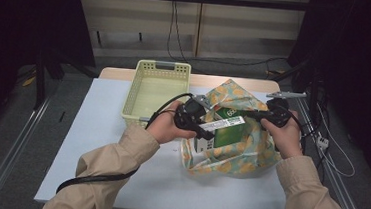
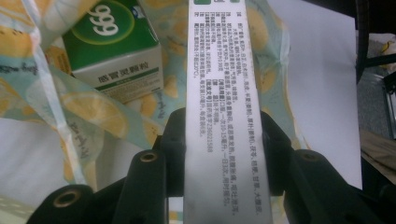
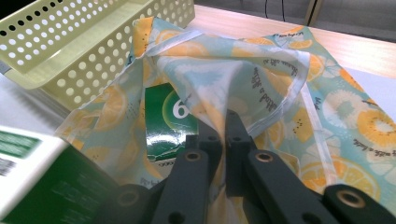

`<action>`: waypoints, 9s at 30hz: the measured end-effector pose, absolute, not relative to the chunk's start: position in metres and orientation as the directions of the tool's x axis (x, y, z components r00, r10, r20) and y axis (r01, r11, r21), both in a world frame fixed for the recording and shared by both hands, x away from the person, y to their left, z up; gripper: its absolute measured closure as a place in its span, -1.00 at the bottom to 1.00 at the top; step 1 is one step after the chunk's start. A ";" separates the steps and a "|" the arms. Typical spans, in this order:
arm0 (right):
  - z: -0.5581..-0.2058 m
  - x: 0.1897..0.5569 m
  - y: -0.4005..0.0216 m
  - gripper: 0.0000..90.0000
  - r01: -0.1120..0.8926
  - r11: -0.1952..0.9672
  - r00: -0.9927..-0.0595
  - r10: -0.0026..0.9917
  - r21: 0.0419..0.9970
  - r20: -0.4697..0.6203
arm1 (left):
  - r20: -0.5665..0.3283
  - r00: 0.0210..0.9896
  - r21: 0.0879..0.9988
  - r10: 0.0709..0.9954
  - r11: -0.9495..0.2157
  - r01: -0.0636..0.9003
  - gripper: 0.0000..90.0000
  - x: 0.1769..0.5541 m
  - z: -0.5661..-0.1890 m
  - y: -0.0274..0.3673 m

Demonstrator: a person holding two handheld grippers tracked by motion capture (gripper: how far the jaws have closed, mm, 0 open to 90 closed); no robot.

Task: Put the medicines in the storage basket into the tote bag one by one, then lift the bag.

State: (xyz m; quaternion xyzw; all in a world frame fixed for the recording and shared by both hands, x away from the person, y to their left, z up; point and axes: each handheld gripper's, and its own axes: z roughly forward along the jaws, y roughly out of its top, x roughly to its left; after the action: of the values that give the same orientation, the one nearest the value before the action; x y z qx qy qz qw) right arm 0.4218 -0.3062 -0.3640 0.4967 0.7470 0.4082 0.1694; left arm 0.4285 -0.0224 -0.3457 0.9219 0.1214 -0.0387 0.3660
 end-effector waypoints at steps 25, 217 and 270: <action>-0.350 0.420 -0.309 0.97 0.591 0.171 -0.450 0.881 0.789 0.146 | -0.146 0.964 0.639 0.223 -0.722 0.264 0.40 0.432 -0.367 -0.053; -0.350 0.413 -0.301 0.96 0.588 0.179 -0.455 0.880 0.789 0.139 | -0.264 0.837 0.679 0.479 -0.524 0.514 1.00 0.431 -0.390 -0.026; -0.236 0.430 -0.313 0.97 0.456 0.135 -0.456 0.884 0.880 0.101 | -0.188 0.833 0.758 0.520 -0.463 0.460 1.00 0.484 -0.210 -0.010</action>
State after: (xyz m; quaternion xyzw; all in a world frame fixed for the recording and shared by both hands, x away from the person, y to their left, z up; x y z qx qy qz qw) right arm 0.4296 -0.3132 -0.2360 0.4674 0.7167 0.4628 0.2315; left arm 0.4842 -0.0100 -0.2103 0.8545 0.2868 0.0350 0.4316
